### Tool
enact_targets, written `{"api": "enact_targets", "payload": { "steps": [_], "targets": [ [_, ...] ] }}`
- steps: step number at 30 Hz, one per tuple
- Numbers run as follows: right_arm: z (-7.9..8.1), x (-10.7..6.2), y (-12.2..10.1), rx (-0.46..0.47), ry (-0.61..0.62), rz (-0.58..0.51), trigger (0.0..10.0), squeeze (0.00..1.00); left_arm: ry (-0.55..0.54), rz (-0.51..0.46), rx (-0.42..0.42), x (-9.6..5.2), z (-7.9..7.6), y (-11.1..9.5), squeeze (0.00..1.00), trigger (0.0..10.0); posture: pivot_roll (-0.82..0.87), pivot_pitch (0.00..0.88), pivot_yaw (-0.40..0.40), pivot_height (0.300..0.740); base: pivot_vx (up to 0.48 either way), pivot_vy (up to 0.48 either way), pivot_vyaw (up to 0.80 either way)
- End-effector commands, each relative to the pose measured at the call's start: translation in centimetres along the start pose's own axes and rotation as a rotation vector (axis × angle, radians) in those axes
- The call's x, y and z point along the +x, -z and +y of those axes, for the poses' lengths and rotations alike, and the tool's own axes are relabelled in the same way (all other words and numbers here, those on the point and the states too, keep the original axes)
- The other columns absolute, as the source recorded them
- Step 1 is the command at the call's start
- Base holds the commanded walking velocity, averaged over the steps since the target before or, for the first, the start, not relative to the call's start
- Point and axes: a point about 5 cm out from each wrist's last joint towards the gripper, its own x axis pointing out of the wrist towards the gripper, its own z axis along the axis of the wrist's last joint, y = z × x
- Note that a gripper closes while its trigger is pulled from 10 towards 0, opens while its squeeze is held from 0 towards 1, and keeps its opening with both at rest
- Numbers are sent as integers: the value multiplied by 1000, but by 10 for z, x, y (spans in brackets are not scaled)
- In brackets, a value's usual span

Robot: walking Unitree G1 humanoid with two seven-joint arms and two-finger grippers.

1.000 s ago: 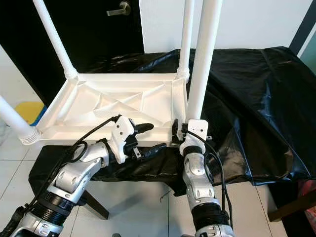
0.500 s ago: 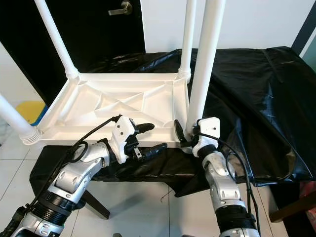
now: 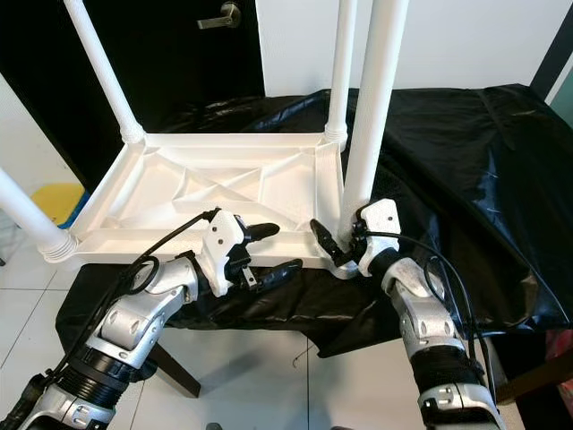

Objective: Building children table

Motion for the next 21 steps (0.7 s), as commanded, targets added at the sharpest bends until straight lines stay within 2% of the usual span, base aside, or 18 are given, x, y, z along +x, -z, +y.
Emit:
{"api": "enact_targets", "payload": {
  "steps": [1, 2, 3, 4, 15, 16, 21],
  "targets": [
    [4, 3, 3, -4, -32, 16, 6706, 0, 35, 3, 15, -1, 1, -1, 0, 10000, -112, 0, 33, 740, 0, 0, 0],
    [4, 3, 3, -4, -32, 16, 6706, 0, 35, 3, 15, -1, 1, -1, 0, 10000, -112, 0, 33, 740, 0, 0, 0],
    [4, 3, 4, -7, -44, 24, 4392, 0, 34, 2, 15, -1, 1, -2, 0, 10000, -112, 0, 33, 740, 0, 0, 0],
    [3, 1, 8, -9, -55, 47, 0, 0, 32, 2, 15, -1, 1, -2, 0, 10000, -108, 0, 28, 740, 0, 0, 0],
    [2, -2, 21, 10, -76, 104, 0, 0, 26, 3, 17, -2, 0, -1, 0, 10000, -101, 0, 22, 740, 0, 0, 0],
    [3, -3, 22, 13, -73, 108, 10000, 0, 26, 2, 17, -2, 0, -1, 0, 10000, -101, 0, 22, 740, 0, 0, 0],
    [5, -1, 26, 23, -9, 126, 10000, 0, 27, 2, 18, -2, 0, -1, 0, 10000, -100, 0, 17, 740, 0, 0, 0]
  ]
}}
